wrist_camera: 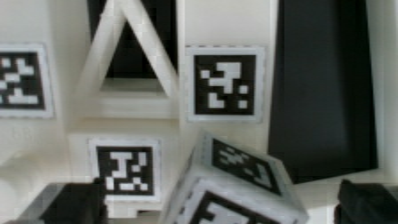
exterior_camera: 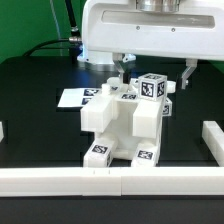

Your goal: Assemble chair

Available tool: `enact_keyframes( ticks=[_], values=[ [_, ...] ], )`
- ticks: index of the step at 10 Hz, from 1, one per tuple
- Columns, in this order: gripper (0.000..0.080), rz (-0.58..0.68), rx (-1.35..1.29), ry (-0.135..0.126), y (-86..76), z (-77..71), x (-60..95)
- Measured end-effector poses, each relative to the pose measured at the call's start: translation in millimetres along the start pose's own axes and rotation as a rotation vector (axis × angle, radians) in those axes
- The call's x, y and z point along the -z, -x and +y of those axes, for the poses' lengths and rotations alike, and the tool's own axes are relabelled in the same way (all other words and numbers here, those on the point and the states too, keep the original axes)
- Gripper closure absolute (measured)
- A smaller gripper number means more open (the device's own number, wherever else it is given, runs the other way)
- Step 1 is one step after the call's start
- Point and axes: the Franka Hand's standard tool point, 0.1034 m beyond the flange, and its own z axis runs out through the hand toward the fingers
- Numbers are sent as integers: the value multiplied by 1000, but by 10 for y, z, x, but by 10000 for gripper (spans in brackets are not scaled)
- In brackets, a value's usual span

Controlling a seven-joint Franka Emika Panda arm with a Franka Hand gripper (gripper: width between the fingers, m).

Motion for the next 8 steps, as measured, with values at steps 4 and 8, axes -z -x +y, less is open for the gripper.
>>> enact_keyframes(
  ticks=[4,8],
  values=[
    [151,1,305,10,0,-5,0],
    [151,9,585,30,-23,8,3]
  ],
)
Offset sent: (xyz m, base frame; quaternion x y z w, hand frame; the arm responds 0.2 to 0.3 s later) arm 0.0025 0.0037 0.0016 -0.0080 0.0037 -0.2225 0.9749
